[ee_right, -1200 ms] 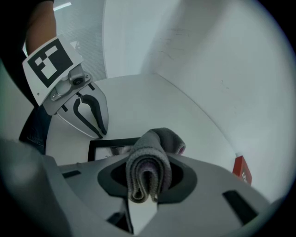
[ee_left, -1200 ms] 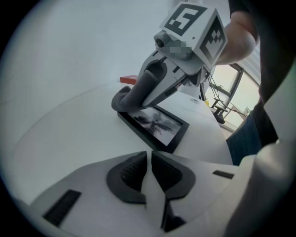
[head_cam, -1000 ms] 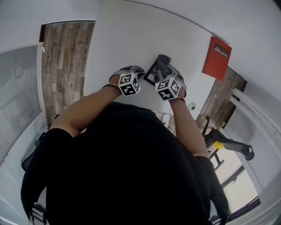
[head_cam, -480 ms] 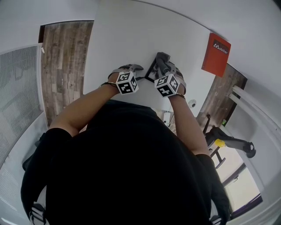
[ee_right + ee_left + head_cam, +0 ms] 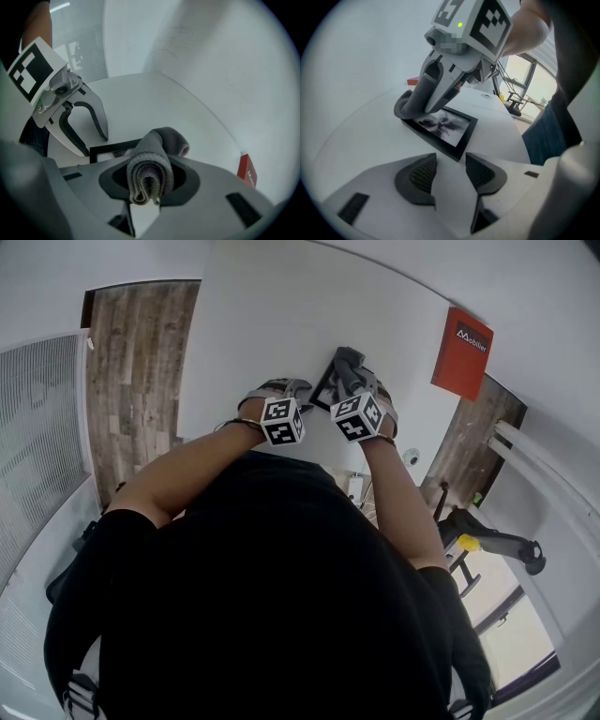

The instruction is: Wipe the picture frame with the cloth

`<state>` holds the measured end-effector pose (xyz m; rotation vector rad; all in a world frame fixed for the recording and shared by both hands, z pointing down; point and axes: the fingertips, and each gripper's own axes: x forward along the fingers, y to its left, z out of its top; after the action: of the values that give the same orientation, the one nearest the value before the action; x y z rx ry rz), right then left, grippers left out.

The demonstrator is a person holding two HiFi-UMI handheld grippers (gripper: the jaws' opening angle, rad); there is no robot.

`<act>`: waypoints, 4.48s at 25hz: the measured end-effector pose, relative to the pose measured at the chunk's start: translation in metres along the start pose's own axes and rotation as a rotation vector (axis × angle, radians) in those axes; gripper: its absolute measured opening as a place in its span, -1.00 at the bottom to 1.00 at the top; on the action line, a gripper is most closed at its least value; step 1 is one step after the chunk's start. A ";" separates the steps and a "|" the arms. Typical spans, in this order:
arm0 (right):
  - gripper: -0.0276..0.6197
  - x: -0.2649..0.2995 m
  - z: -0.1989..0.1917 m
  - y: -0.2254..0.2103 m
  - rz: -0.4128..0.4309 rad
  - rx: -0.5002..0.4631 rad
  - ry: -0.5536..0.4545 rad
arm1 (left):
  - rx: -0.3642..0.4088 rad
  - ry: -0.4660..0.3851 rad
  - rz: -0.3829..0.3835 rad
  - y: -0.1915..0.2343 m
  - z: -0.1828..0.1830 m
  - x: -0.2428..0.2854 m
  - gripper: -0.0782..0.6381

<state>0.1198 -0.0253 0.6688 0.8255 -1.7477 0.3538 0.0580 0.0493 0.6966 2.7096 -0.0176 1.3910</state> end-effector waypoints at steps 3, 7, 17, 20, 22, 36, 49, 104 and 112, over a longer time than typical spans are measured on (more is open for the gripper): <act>-0.58 -0.001 -0.001 0.002 -0.001 -0.005 0.003 | -0.014 0.007 0.016 0.001 0.001 0.000 -0.22; -0.58 -0.002 -0.004 0.015 0.013 -0.015 0.007 | -0.040 -0.002 0.028 0.002 0.001 0.001 -0.22; -0.58 -0.007 -0.017 0.044 0.061 -0.026 0.008 | -0.057 -0.005 0.029 0.004 0.001 0.003 -0.22; -0.58 -0.009 -0.019 0.054 0.100 -0.039 0.007 | -0.060 -0.009 0.030 0.005 0.002 0.003 -0.22; -0.58 -0.012 -0.020 0.063 0.134 -0.052 0.012 | -0.064 -0.012 0.032 0.005 0.001 0.002 -0.22; -0.56 -0.018 -0.024 0.092 0.236 -0.121 -0.001 | -0.086 0.017 0.030 0.006 0.000 0.003 -0.22; -0.57 -0.032 -0.019 0.104 0.320 -0.226 -0.087 | -0.071 0.017 0.040 0.006 0.000 0.004 -0.22; -0.57 -0.031 -0.056 0.061 0.120 -0.034 0.012 | -0.069 -0.011 0.061 0.005 0.001 0.002 -0.22; -0.57 -0.032 -0.053 0.084 0.161 -0.076 0.017 | -0.068 -0.011 0.060 0.006 0.001 0.003 -0.22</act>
<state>0.1051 0.0781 0.6709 0.6275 -1.8053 0.3979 0.0599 0.0437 0.6987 2.6827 -0.1451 1.3644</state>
